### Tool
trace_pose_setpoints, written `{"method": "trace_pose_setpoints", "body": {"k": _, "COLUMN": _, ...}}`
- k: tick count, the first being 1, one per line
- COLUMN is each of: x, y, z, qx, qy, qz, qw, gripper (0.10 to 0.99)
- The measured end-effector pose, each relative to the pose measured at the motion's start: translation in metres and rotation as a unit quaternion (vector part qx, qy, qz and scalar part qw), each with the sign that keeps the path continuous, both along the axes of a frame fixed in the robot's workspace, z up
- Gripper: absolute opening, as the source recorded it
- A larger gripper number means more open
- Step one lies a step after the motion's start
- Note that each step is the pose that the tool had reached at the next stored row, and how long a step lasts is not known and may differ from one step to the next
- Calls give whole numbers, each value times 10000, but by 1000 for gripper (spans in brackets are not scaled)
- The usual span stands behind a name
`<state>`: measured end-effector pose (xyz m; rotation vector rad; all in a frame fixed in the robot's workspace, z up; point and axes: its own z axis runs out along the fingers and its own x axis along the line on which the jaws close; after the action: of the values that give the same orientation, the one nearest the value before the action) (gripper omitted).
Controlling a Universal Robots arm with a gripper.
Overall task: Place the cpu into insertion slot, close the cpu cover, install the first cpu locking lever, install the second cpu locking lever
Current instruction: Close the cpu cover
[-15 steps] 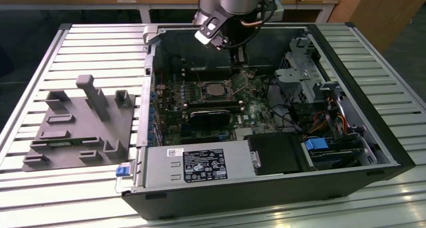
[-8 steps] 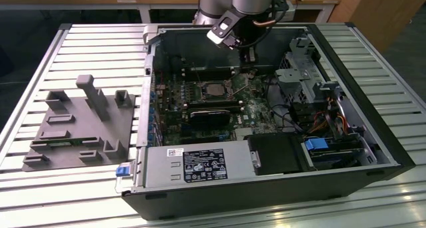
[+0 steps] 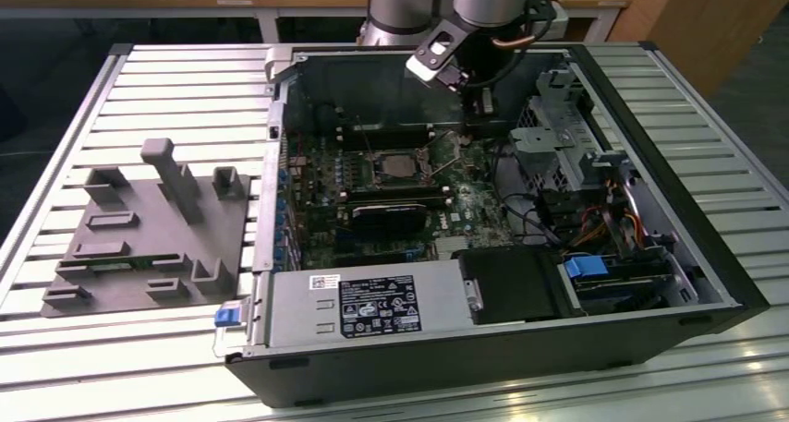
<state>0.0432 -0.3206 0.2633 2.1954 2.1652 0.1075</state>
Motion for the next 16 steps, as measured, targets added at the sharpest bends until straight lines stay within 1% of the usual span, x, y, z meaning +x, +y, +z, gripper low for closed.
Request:
{"method": "trace_pose_setpoints", "body": {"k": 2, "x": 45, "y": 0, "z": 0, "qx": 0, "qy": 0, "qz": 1, "qw": 10000, "gripper": 102}}
{"method": "trace_pose_setpoints", "body": {"k": 4, "x": 64, "y": 0, "z": -4, "qx": 1, "qy": 0, "qz": 1, "qw": 10000, "gripper": 102}}
{"method": "trace_pose_setpoints", "body": {"k": 10, "x": 77, "y": 0, "z": -54, "qx": 0, "qy": 0, "qz": 0, "qw": 10000, "gripper": 102}}
{"method": "trace_pose_setpoints", "body": {"k": 16, "x": 79, "y": 0, "z": -130, "qx": 0, "qy": 1, "qz": 0, "qw": 10000, "gripper": 102}}
